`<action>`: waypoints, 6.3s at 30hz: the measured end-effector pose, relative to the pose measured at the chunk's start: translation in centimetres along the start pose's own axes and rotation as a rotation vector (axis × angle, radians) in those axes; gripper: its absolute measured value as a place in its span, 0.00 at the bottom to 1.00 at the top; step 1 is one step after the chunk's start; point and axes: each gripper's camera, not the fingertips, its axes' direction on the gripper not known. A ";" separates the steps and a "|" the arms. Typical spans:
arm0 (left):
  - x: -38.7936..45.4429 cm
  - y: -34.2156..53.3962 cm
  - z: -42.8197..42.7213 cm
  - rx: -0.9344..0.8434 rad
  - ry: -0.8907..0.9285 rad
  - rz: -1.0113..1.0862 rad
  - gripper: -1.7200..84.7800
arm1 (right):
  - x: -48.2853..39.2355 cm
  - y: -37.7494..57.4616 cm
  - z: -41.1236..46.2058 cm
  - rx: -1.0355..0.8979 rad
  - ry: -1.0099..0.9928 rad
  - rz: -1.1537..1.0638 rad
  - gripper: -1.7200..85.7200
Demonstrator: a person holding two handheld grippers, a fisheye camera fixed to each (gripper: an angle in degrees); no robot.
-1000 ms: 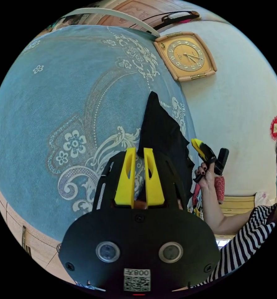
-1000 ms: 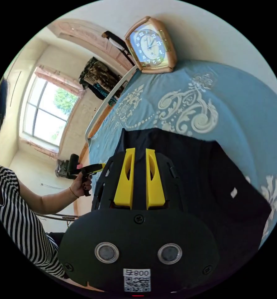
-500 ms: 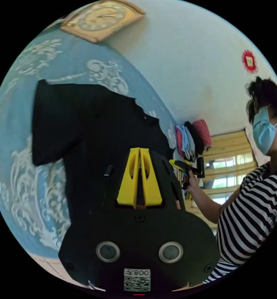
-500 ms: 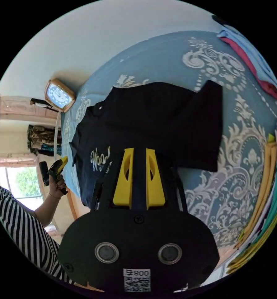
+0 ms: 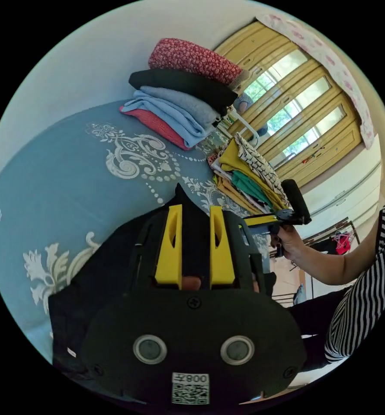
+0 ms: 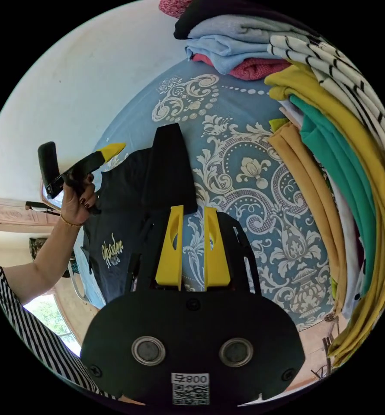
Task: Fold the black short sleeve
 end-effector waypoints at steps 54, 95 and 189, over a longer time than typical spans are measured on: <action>-3.1 -23.4 -10.3 -0.023 0.141 -0.230 0.11 | -4.7 10.8 -10.0 -0.235 -0.395 -0.489 0.04; 2.9 -32.7 -6.9 -0.114 -0.026 -0.009 0.03 | -8.4 13.3 -15.6 0.051 0.027 -0.415 0.03; -4.9 6.5 0.3 0.036 -0.025 -0.214 0.02 | -1.1 3.7 10.4 -0.076 -0.208 -0.349 0.02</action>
